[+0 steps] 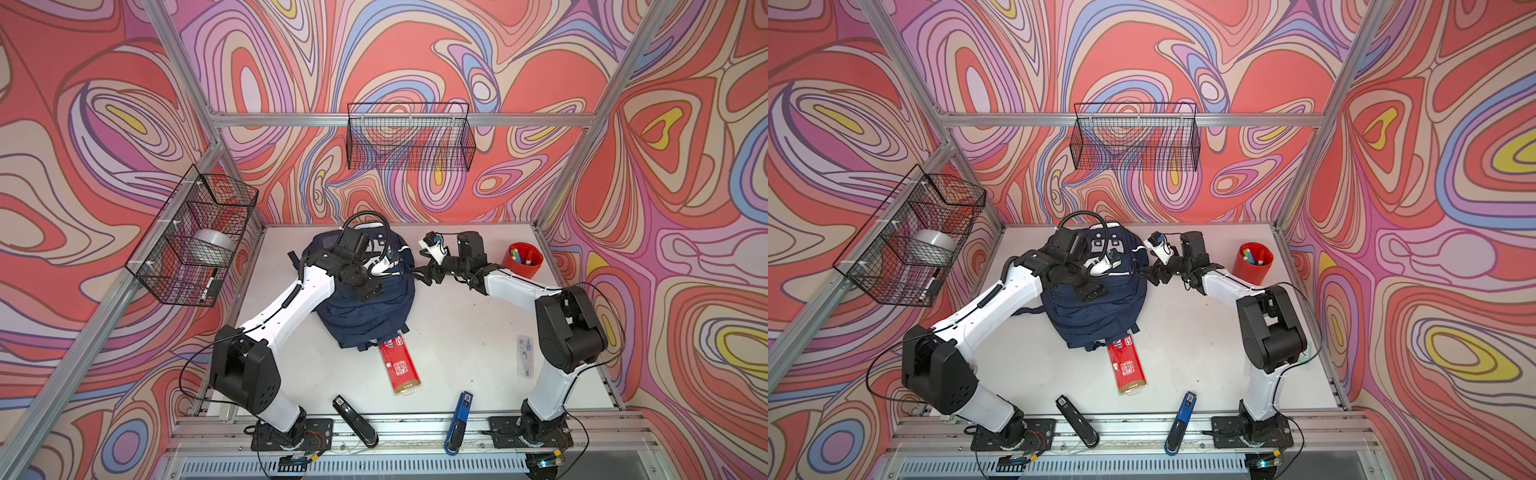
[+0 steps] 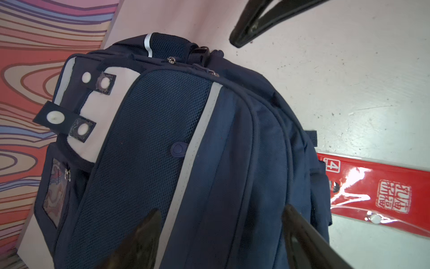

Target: Pack the student bag

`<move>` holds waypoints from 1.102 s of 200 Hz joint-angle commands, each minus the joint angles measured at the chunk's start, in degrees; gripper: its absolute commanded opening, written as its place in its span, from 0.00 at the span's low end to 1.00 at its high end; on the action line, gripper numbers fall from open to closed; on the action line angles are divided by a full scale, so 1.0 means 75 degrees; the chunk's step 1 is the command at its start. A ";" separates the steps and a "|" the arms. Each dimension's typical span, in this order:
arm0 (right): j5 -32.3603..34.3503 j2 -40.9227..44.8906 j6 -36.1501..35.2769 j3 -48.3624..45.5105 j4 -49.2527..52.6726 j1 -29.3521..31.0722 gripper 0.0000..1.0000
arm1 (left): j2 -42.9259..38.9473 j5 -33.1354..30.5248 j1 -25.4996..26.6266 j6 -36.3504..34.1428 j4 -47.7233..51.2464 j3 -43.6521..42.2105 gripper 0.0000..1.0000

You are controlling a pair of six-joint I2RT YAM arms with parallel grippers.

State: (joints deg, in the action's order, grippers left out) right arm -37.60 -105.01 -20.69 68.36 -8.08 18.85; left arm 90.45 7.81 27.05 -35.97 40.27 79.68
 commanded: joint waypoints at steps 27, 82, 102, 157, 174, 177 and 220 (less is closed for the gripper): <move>-0.0228 0.0097 0.0098 -0.0287 -0.0329 -0.0005 0.85 | 0.0400 -0.1016 0.0167 -0.0162 -0.0346 0.0242 0.61; -0.0267 0.0111 0.0273 -0.0483 -0.0429 0.0000 0.84 | 0.0630 -0.0916 0.0235 -0.0501 -0.0152 0.0426 0.59; -0.0219 0.0138 0.0269 -0.0546 -0.0461 0.0004 0.84 | 0.0733 -0.0881 0.0326 -0.0466 -0.0296 0.0194 0.59; 0.0023 -0.0078 0.0111 -0.0389 -0.0469 -0.0003 0.84 | 0.1300 -0.1612 0.0630 -0.0510 0.0200 0.0728 0.00; 0.0087 -0.0079 -0.0072 -0.0416 -0.0590 0.0005 0.82 | 0.0837 -0.1731 0.0626 -0.0542 -0.0191 0.0286 0.00; 0.0102 -0.0085 -0.0137 -0.0419 -0.0614 0.0000 0.82 | 0.0730 -0.1714 0.0620 -0.0556 -0.0341 0.0125 0.00; 0.0033 -0.0288 -0.1244 -0.0287 -0.0829 0.0005 0.77 | -0.0525 -0.0557 0.0269 -0.0314 -0.1564 -0.1066 0.00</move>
State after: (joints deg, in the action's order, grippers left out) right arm -37.32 -105.36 -24.12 65.30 -11.53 18.85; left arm 90.35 0.01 30.72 -39.09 31.29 73.34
